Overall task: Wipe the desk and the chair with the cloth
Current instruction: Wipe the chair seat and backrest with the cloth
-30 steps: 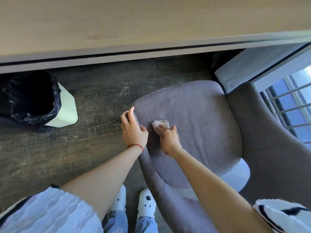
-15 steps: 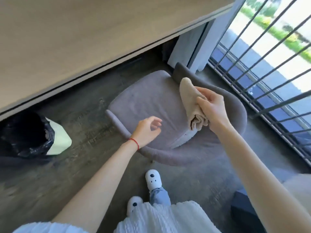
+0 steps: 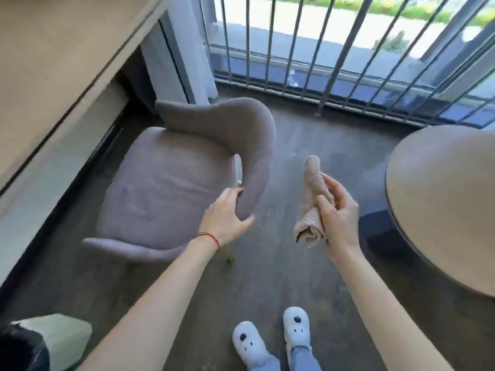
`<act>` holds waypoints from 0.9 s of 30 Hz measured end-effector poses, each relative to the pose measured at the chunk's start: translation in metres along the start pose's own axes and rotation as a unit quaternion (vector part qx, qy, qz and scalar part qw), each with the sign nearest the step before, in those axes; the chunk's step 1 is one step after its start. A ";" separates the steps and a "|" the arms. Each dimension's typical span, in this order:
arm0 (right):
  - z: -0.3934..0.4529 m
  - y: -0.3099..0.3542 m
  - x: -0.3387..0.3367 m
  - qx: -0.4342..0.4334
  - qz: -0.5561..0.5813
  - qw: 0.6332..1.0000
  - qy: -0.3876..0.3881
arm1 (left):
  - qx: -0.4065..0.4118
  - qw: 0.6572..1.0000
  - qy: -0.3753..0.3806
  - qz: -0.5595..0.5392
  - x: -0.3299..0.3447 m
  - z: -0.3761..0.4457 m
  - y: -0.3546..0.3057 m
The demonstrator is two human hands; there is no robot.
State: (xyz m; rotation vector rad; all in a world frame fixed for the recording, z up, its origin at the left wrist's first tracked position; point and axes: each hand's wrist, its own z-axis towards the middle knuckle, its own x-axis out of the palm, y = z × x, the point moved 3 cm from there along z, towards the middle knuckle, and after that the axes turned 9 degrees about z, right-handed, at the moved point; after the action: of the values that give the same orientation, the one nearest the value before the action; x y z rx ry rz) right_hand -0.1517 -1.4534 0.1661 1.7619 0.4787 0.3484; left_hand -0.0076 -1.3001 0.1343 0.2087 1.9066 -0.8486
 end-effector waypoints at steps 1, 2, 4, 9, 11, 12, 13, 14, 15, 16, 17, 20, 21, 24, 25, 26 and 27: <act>0.001 -0.013 0.002 0.009 0.011 1.000 -0.008 | 0.001 0.999 -0.014 0.031 0.003 0.006 -0.002; 0.002 -0.025 0.007 0.020 0.026 0.999 -0.012 | -0.003 0.998 -0.032 0.062 0.005 0.011 -0.004; 0.002 -0.046 0.017 0.043 0.062 0.997 -0.017 | -0.005 0.991 -0.079 0.104 0.009 0.016 -0.006; 0.003 -0.073 0.035 0.039 0.124 0.991 -0.019 | 0.024 0.981 -0.163 0.104 0.009 0.011 -0.004; 0.006 -0.074 0.043 0.023 0.152 0.988 -0.014 | 0.027 0.981 -0.159 0.104 0.009 0.013 -0.005; 0.007 -0.072 0.050 0.006 0.155 0.988 0.002 | 0.028 0.982 -0.157 0.100 0.010 0.013 -0.005; 0.007 -0.069 0.058 -0.013 0.147 0.989 0.026 | 0.029 0.982 -0.157 0.096 0.009 0.013 -0.005; 0.006 -0.069 0.067 -0.025 0.137 0.989 0.052 | 0.028 0.983 -0.157 0.095 0.009 0.013 -0.005; 0.004 -0.069 0.075 -0.024 0.128 0.989 0.072 | 0.025 0.983 -0.157 0.094 0.008 0.013 -0.004; 0.003 -0.070 0.079 -0.014 0.118 0.990 0.082 | 0.023 0.983 -0.156 0.093 0.008 0.013 -0.003; 0.004 -0.072 0.078 -0.005 0.099 0.991 0.085 | 0.024 0.983 -0.154 0.093 0.008 0.013 -0.004; 0.016 -0.078 0.062 0.018 0.015 0.996 0.082 | 0.033 0.983 -0.150 0.104 0.008 0.012 -0.007; 0.018 -0.078 0.056 0.026 0.009 0.997 0.066 | 0.030 0.983 -0.148 0.109 0.007 0.012 -0.007; 0.006 -0.070 0.062 -0.016 0.057 0.996 0.065 | 0.038 0.983 -0.147 0.108 0.006 0.011 -0.007; -0.004 -0.072 0.069 -0.019 0.073 0.994 0.081 | 0.041 0.983 -0.149 0.103 0.005 0.011 -0.008; -0.013 -0.079 0.075 -0.002 0.087 0.992 0.093 | 0.041 0.983 -0.151 0.098 0.005 0.012 -0.008; -0.020 -0.087 0.077 0.022 0.088 0.991 0.100 | 0.039 0.983 -0.151 0.096 0.005 0.013 -0.009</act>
State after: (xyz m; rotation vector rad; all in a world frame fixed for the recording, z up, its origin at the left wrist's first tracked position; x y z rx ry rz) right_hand -0.1057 -1.3807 0.0852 1.8256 0.4759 0.6486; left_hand -0.0048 -1.3160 0.1313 0.2894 1.5460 -0.7762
